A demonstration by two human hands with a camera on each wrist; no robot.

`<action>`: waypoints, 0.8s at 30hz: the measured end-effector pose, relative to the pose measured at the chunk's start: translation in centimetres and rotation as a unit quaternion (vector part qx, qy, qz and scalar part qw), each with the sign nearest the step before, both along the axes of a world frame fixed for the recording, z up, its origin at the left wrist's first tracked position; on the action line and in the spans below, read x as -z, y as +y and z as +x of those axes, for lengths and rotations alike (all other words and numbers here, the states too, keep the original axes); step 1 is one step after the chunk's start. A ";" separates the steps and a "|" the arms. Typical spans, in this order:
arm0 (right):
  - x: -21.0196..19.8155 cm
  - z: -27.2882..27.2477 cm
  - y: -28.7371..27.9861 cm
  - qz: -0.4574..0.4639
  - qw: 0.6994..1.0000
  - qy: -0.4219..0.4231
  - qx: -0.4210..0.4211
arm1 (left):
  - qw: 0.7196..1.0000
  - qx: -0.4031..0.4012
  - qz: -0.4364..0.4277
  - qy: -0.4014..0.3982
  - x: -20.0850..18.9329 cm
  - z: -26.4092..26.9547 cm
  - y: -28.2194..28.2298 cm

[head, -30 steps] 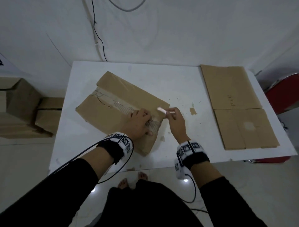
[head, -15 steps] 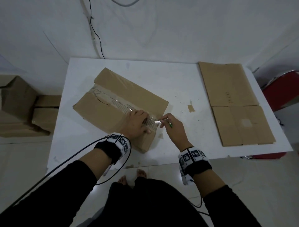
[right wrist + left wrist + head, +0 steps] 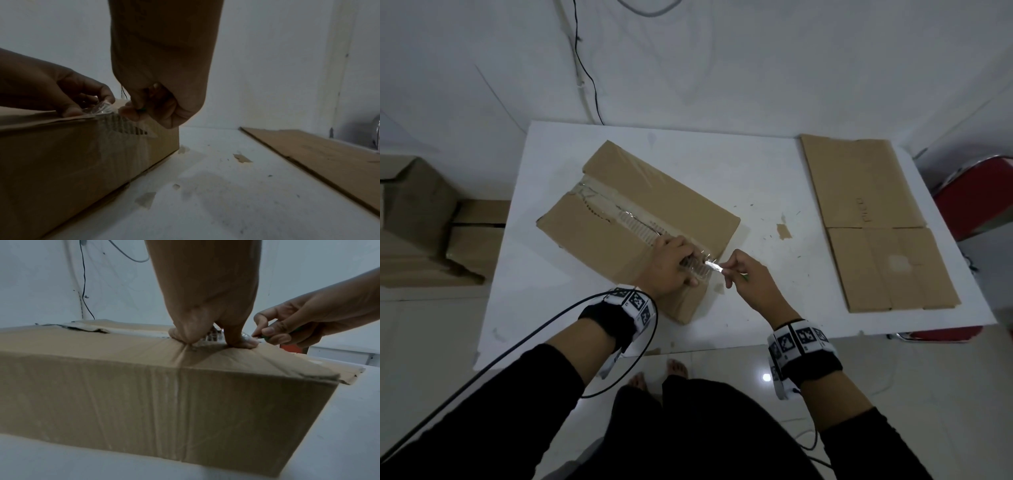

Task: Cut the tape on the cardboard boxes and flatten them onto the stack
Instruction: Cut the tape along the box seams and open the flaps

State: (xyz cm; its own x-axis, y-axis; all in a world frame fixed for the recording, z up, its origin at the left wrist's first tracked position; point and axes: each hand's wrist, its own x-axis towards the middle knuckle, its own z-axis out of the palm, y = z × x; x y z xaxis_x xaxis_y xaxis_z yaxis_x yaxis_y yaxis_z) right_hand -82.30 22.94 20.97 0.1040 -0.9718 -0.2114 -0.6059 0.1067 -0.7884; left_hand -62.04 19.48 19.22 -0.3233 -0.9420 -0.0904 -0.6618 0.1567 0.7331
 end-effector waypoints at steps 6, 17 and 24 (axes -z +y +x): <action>-1.0 0.5 -0.5 -0.077 0.989 0.107 -0.068 | 1.000 0.014 0.022 -0.001 -0.4 -0.2 -0.1; 0.0 -0.7 -0.1 -0.027 0.996 0.082 -0.002 | 0.998 0.029 0.035 -0.041 -0.6 -0.7 -0.7; 0.0 -0.3 -0.5 -0.002 0.999 0.029 0.016 | 1.000 0.009 -0.013 0.015 0.3 -0.9 0.0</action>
